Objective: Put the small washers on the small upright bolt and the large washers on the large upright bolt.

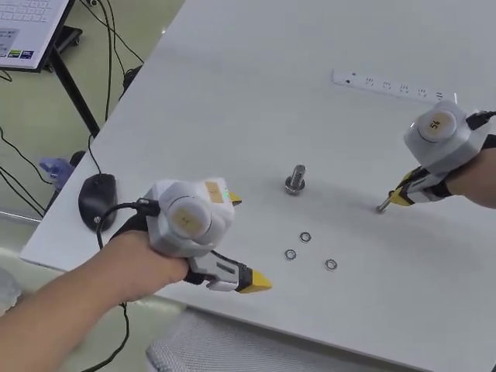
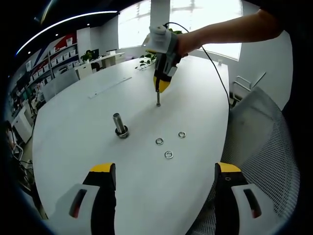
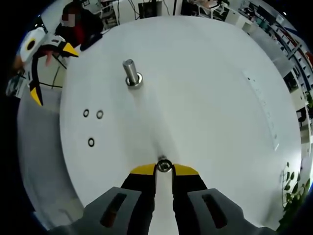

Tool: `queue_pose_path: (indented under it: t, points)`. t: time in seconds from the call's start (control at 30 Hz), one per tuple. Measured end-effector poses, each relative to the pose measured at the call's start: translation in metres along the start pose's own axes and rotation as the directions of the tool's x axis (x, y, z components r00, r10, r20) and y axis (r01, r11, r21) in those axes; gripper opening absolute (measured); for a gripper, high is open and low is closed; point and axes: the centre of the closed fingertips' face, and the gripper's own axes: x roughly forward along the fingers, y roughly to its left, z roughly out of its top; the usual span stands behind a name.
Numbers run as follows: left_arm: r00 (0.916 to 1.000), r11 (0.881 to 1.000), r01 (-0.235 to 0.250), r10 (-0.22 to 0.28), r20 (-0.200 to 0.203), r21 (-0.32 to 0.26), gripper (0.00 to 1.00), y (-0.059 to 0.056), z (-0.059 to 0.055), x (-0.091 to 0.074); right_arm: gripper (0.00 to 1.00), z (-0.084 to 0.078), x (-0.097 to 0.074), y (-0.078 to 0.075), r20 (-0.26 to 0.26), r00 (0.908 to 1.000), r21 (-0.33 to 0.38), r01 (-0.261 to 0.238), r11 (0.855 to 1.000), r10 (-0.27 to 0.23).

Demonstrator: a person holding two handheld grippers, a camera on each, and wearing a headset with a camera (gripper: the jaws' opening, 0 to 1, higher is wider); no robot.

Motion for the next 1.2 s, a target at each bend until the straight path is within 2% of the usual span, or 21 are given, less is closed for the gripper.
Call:
queue_pose_path:
  t: [0.2,0.43,0.87,1.2]
  points:
    - [0.9999,1.000,0.000,0.000,0.016,-0.001,0.82,0.001,0.006,-0.001,0.13,0.000,0.004,0.001,-0.007,1.0000,-0.005,-0.006,1.000,0.006]
    - [0.9997,1.000,0.008,-0.008,0.021,0.000,0.81,0.001,0.006,0.000,0.13,-0.001,0.012,0.003,-0.020,0.9997,-0.007,-0.013,1.000,0.013]
    - [0.9997,1.000,0.024,-0.023,0.002,-0.007,0.81,0.000,-0.002,0.003,0.13,-0.008,0.030,0.005,-0.046,0.9986,-0.014,-0.027,1.000,0.026]
    - [0.9995,0.999,0.032,-0.032,-0.007,-0.007,0.80,0.000,-0.005,0.003,0.13,-0.011,0.038,0.004,-0.058,0.9981,-0.024,-0.024,0.999,0.023]
